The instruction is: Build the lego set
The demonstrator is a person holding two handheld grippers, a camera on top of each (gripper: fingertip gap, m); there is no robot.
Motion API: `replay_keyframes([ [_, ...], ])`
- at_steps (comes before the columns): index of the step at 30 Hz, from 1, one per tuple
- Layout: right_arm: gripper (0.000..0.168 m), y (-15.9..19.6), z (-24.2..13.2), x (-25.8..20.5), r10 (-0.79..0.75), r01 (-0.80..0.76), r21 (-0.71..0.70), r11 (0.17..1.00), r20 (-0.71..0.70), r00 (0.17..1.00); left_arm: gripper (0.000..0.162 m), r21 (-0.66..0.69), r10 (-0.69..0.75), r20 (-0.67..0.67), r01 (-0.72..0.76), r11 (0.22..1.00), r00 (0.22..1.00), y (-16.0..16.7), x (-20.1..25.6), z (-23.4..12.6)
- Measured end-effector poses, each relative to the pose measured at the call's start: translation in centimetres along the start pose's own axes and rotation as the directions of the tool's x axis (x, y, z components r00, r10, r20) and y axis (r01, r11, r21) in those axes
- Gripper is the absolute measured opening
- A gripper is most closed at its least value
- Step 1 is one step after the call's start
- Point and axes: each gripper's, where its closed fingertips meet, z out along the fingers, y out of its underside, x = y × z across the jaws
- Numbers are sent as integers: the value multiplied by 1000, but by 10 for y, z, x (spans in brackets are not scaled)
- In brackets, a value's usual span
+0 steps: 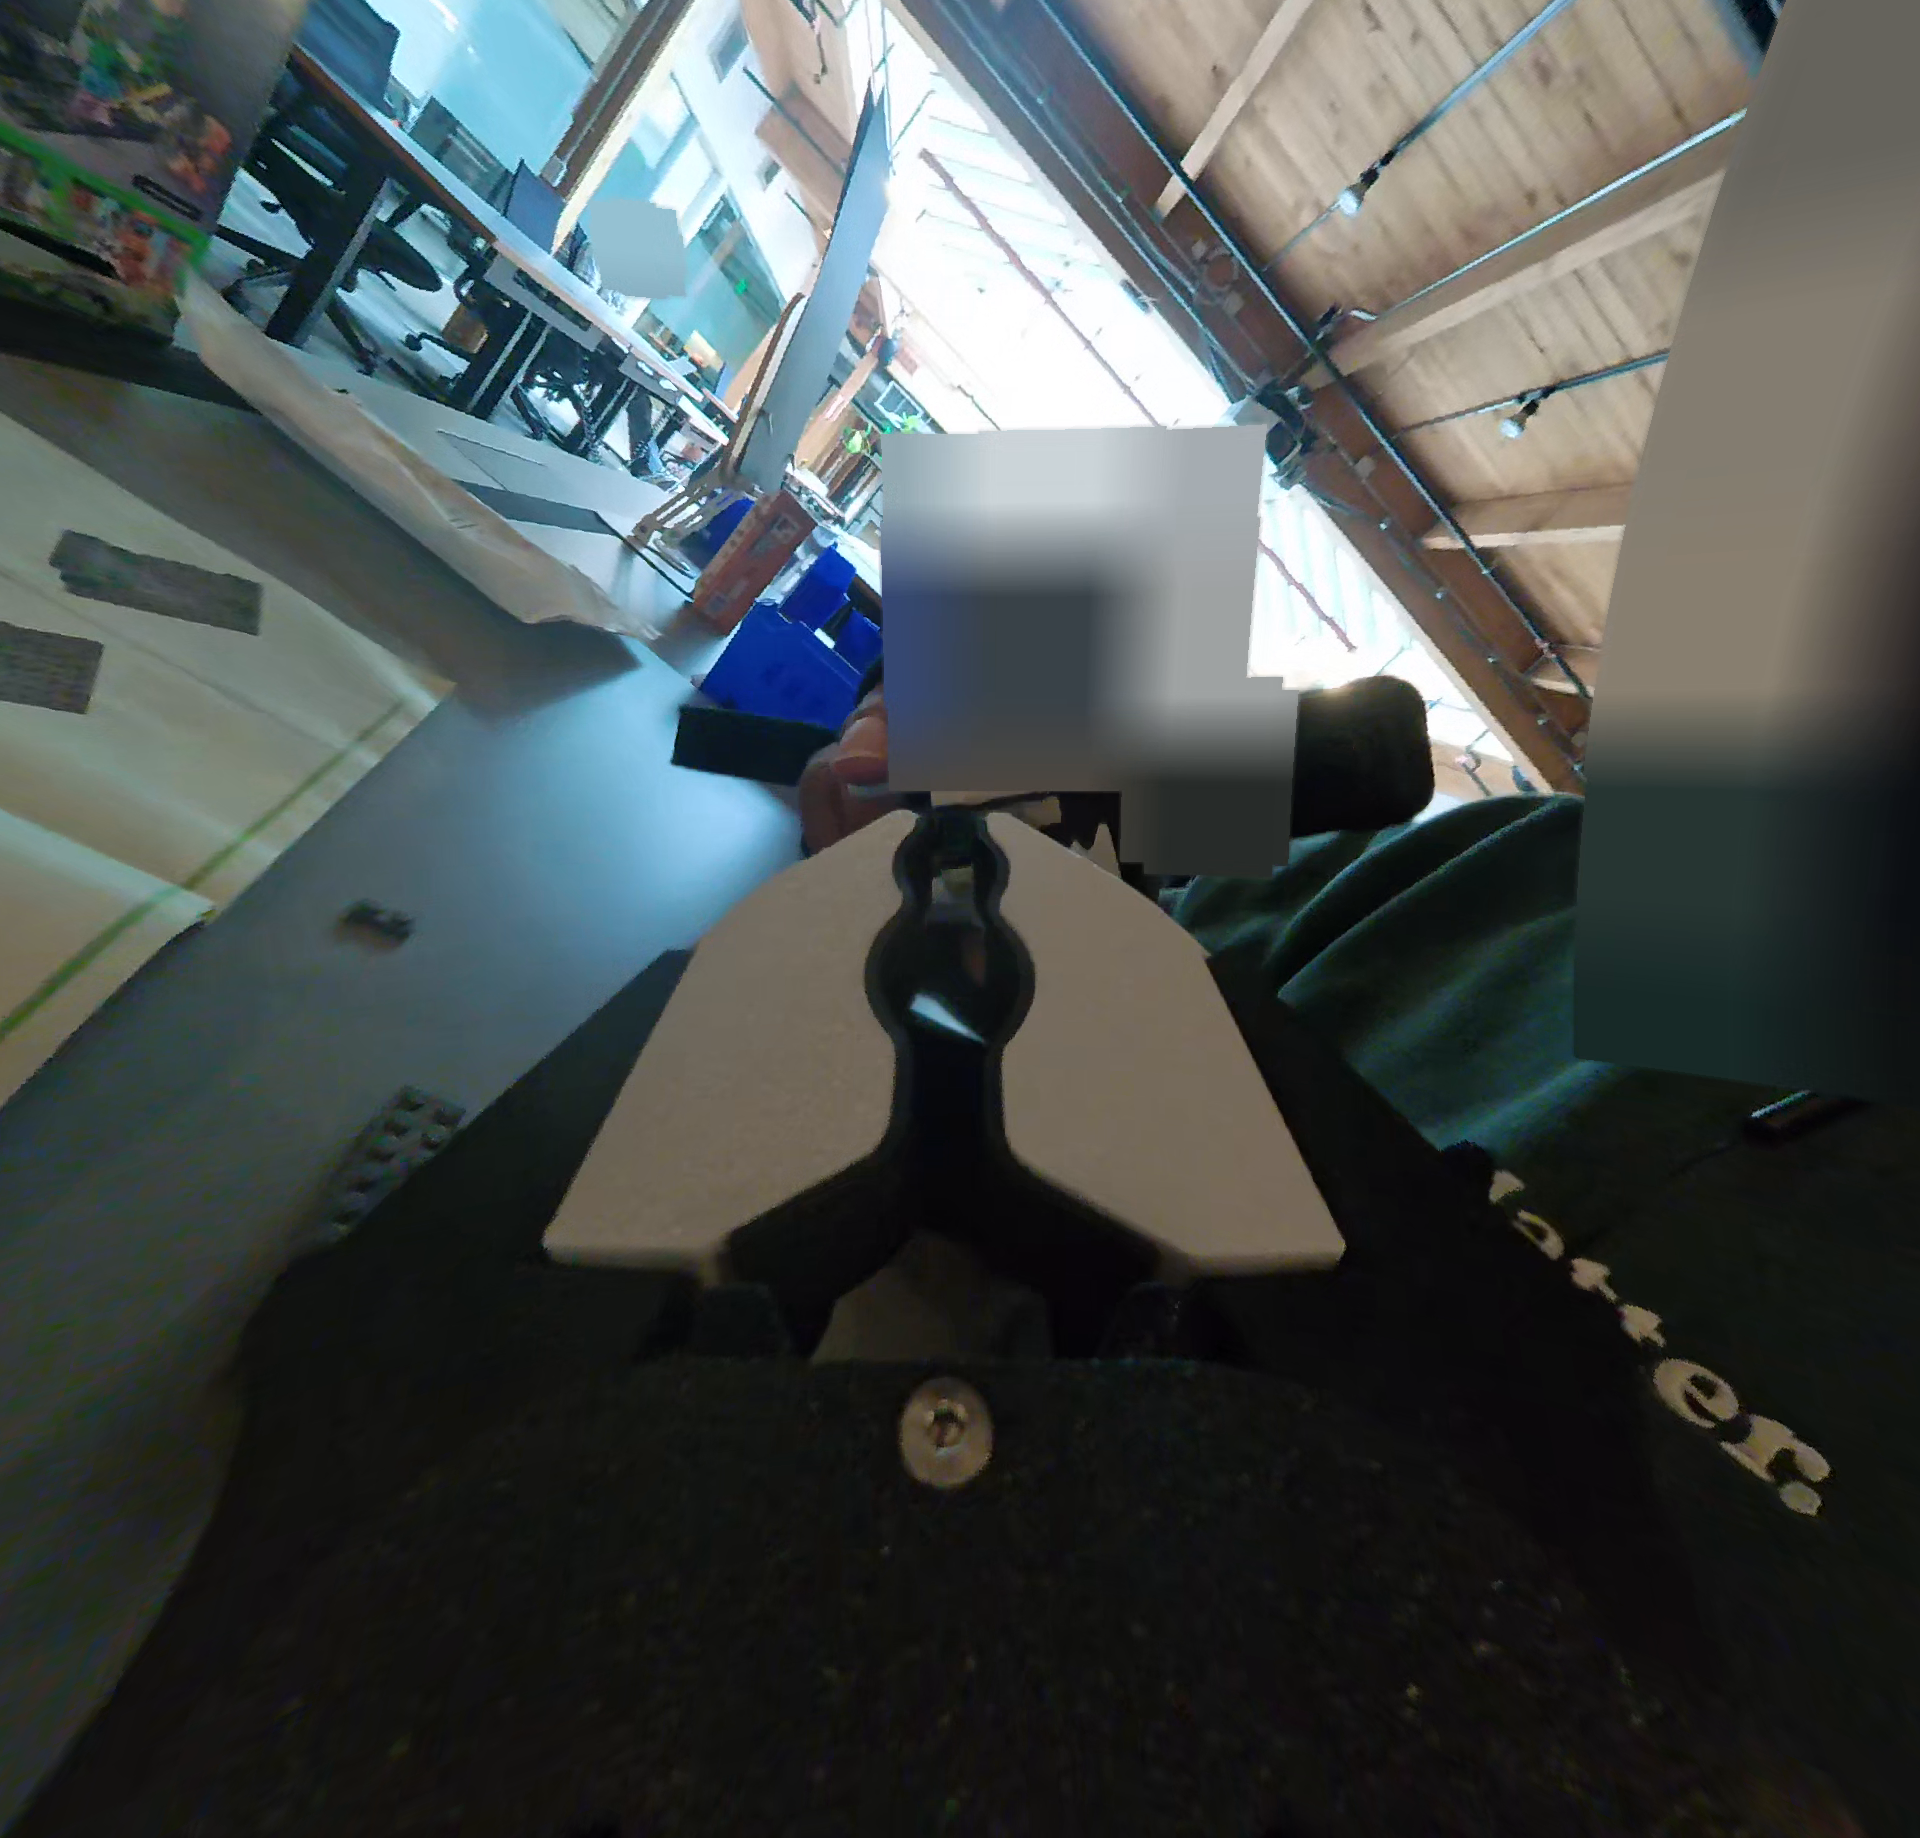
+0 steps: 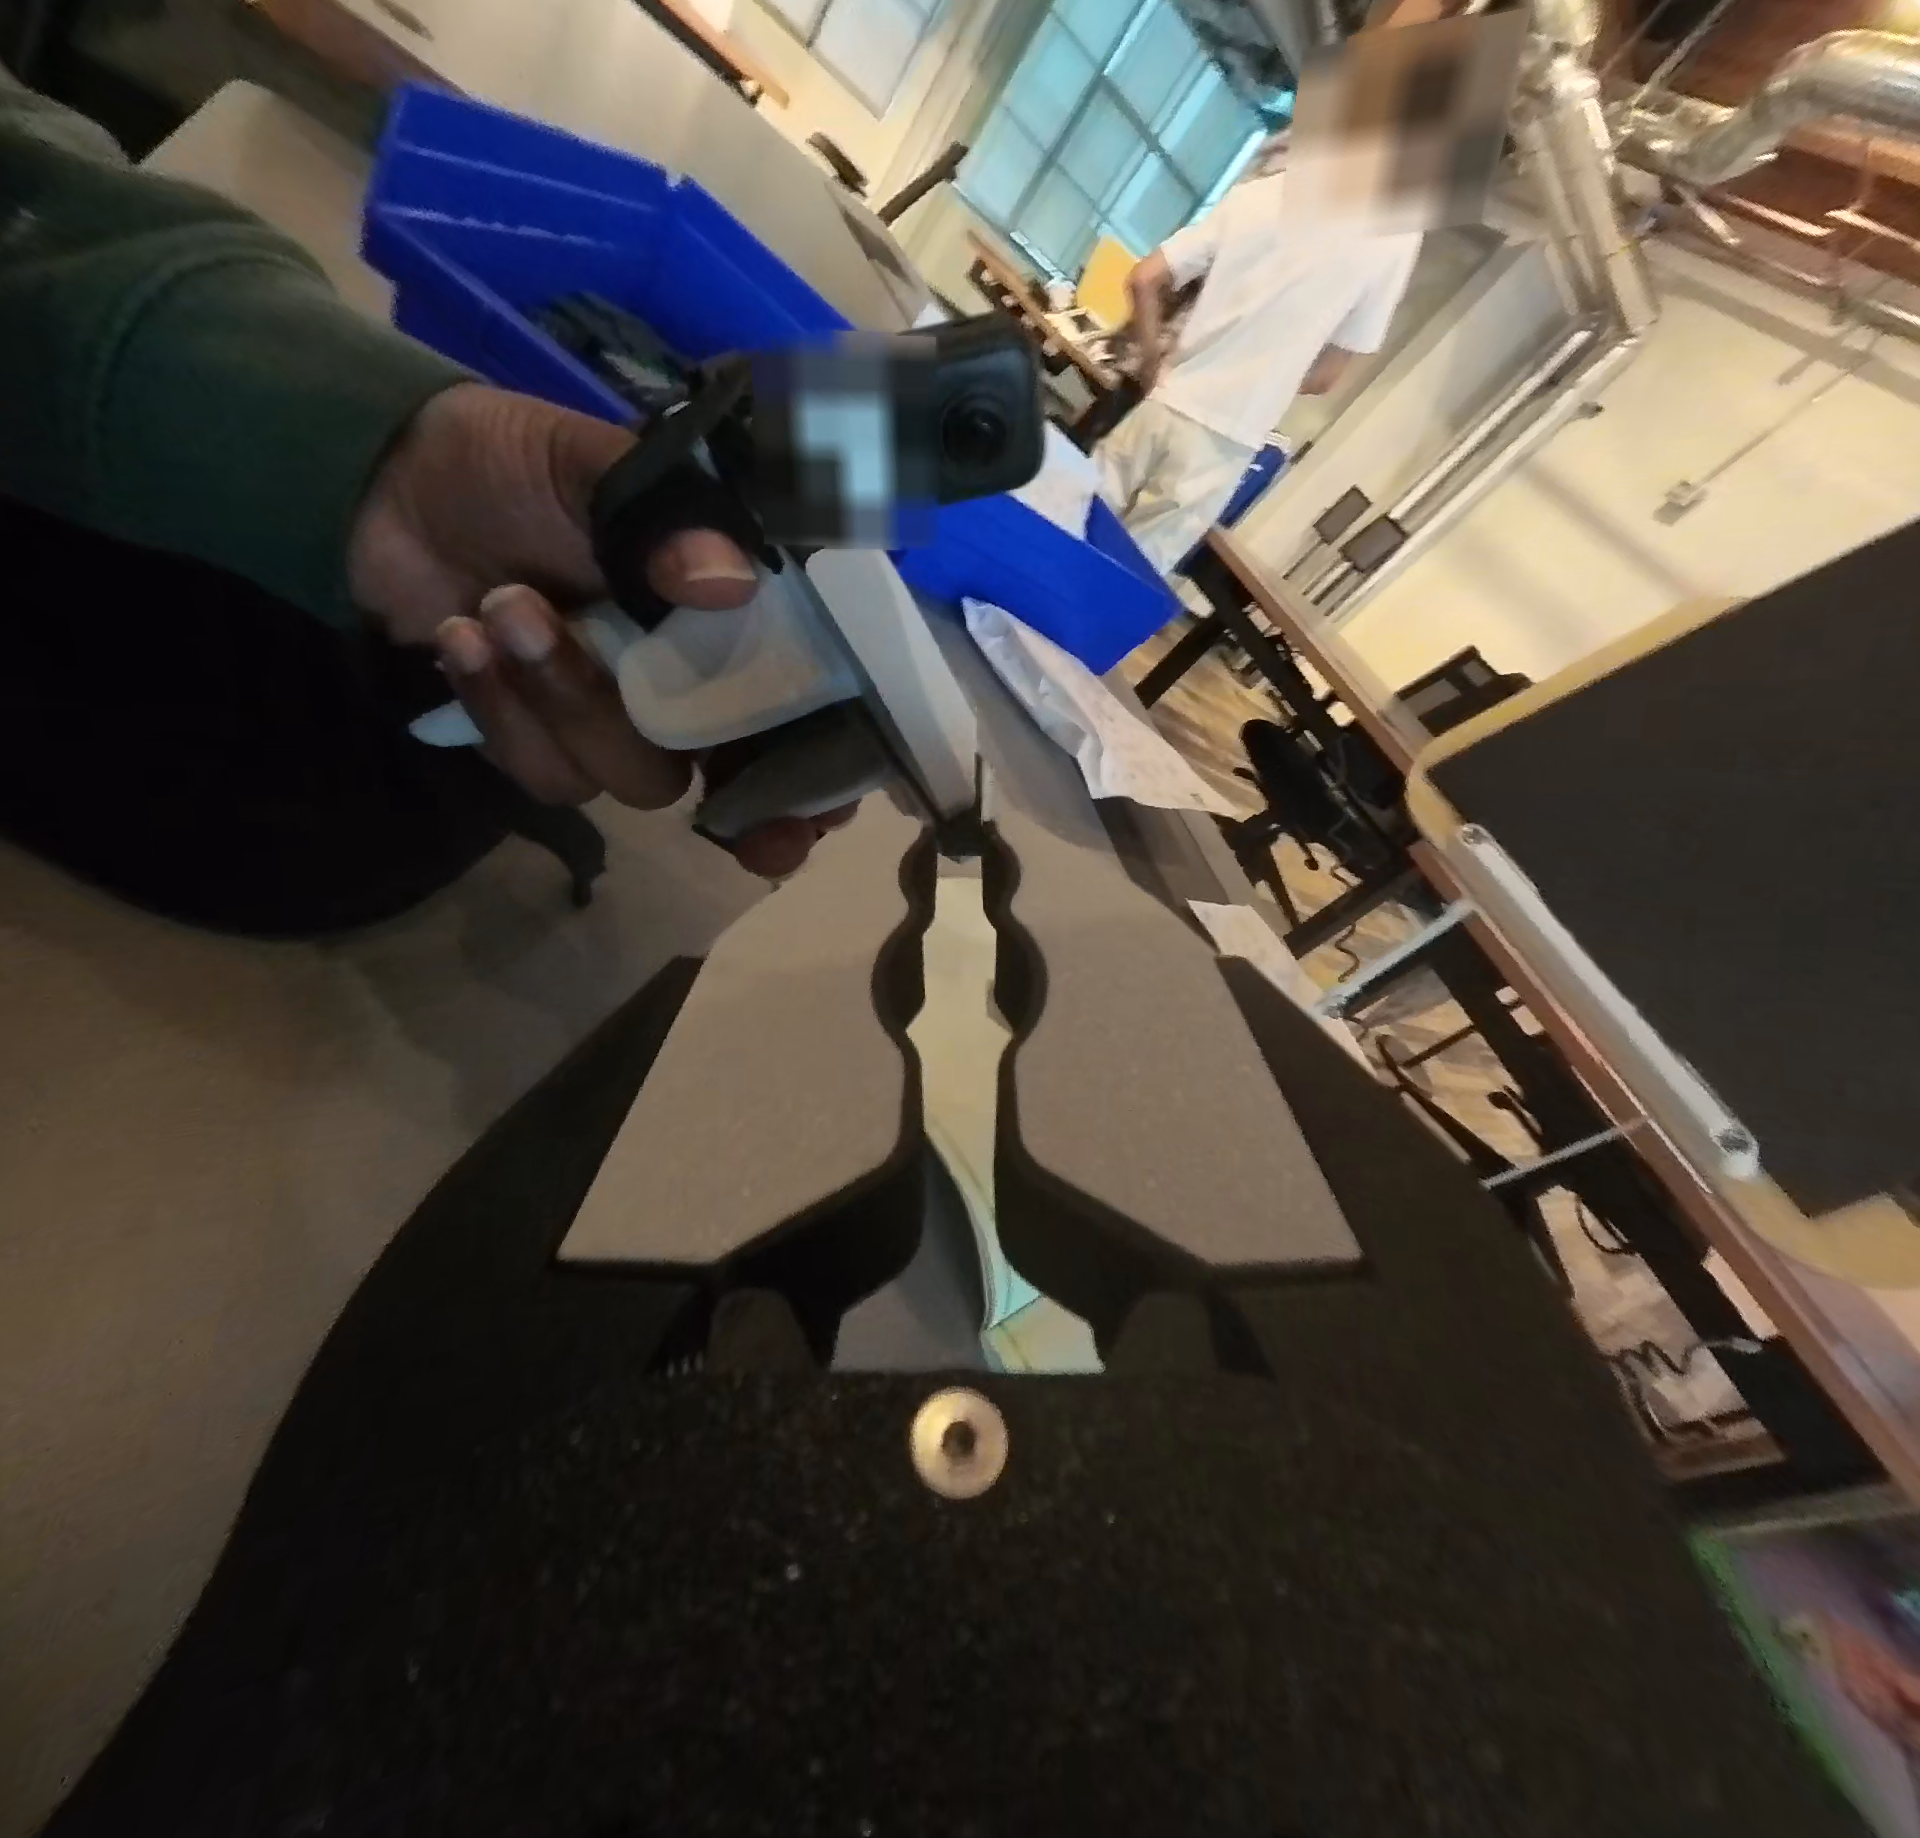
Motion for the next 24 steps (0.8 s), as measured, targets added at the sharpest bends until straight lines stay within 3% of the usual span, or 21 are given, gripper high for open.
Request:
replay_keyframes([
  [5,7,4,8,-2,33,-26,-37,999,211,977,12,-90,71,27,-68,994,997,9,2,-5],
  [12,7,3,-2,-27,50,-9,-80,997,516,855,17,-270,75,3,-72,960,997,32,8,-8],
  [24,7,-6,-10,-68,2,102,-92,990,753,658,9,-412,-18,-91,-21,911,996,60,23,-14],
])
